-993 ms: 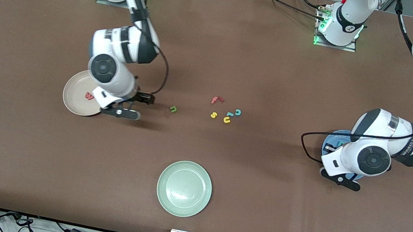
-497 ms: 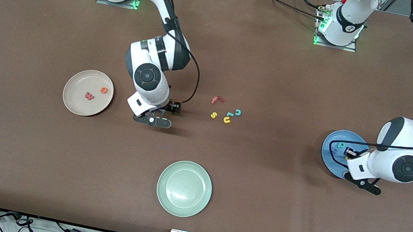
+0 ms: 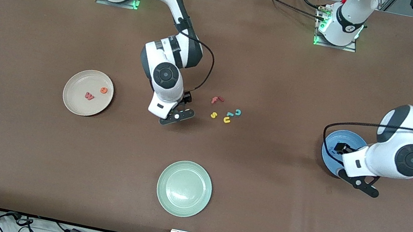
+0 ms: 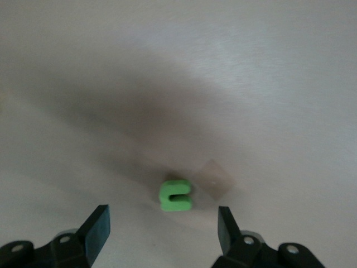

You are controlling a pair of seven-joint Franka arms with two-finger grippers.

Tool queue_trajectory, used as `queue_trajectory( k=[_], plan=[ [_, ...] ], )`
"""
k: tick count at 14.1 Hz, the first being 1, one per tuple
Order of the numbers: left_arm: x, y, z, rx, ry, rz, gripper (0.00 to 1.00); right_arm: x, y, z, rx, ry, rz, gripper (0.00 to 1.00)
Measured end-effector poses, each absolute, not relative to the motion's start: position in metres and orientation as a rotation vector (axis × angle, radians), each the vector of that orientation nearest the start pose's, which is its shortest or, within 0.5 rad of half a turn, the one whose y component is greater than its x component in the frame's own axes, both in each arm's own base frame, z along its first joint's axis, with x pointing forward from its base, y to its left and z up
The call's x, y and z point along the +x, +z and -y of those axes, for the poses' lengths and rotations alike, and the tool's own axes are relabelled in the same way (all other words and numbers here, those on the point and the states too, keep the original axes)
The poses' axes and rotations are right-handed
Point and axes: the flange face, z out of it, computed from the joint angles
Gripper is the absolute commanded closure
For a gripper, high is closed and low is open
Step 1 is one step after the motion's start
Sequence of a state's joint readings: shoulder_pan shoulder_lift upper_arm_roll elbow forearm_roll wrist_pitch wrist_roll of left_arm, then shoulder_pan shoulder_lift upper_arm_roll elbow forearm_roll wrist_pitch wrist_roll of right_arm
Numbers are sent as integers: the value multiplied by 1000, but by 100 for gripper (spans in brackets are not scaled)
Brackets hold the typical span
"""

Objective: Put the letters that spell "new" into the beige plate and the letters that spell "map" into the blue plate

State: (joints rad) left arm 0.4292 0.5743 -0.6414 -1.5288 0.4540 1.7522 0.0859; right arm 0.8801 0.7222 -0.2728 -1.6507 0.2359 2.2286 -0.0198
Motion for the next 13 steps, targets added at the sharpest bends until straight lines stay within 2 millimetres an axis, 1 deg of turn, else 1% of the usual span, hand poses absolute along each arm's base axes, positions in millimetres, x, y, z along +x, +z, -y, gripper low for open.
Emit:
queue_trajectory(
  k=[2, 3, 6, 7, 8, 10, 11, 12, 13],
  plan=[
    [663, 405, 41, -2972, 339, -552, 0, 532, 184, -412, -3060, 147, 859, 16],
    [660, 427, 39, -2981, 349, -528, 0, 531, 179, -414, -3060, 134, 867, 19],
    [654, 485, 37, -3024, 300, -473, 0, 530, 168, -414, -3061, 130, 886, 22],
    [651, 502, 35, -3056, 270, -436, 0, 530, 169, -415, -3060, 127, 888, 26],
    [647, 517, 30, -3084, 239, -380, 0, 531, 169, -414, -3060, 127, 888, 28],
    [634, 550, 17, -3137, 178, -255, 0, 531, 170, -414, -3059, 125, 889, 42],
    [626, 564, 12, -3148, 144, -207, 0, 531, 171, -415, -3058, 123, 890, 52],
    [617, 576, 6, -3143, 80, -169, 0, 532, 172, -414, -3059, 120, 889, 60],
    [609, 583, 2, -3134, -4, -150, 0, 532, 172, -414, -3059, 120, 888, 65]
  ],
)
